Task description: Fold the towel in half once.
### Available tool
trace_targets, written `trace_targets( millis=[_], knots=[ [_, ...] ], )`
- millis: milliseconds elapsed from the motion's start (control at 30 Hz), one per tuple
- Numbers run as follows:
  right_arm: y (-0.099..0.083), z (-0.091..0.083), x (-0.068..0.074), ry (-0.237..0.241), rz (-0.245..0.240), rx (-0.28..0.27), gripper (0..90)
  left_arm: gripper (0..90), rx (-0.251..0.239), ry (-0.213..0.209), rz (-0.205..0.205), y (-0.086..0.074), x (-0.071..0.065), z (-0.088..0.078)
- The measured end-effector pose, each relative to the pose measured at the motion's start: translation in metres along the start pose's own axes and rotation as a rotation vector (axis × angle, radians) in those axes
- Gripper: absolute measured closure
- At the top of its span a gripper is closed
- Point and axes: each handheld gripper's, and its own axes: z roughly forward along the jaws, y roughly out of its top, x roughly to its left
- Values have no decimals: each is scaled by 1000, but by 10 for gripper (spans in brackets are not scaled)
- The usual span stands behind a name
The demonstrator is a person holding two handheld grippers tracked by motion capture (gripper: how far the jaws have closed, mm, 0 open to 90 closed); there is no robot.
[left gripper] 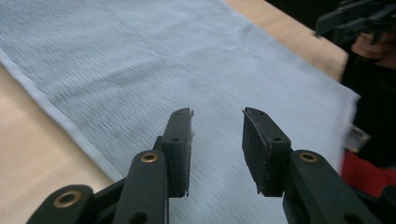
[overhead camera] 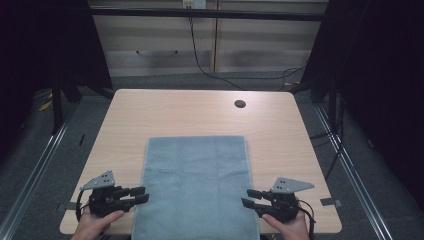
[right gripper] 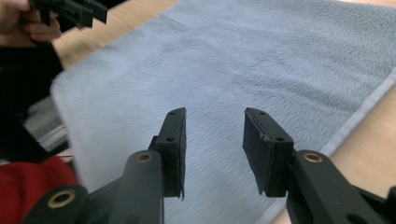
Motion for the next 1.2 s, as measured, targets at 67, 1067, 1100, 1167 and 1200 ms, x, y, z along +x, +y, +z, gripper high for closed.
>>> trace_targets(
  millis=[67,1067,1100,1167,1200],
  knots=[
    [7,10,-7,0,-5,14,575,615,11,15,-8,6,8,8],
    [38,109,-73,-121,-13,148,512,599,93,229,13,27,64,64],
    [37,107,-71,-116,-13,151,514,603,95,226,14,26,64,63],
    [36,104,-69,-116,-28,169,515,617,92,218,15,24,61,63],
    [35,103,-67,-119,-33,173,515,626,94,219,17,24,59,62]
  ],
)
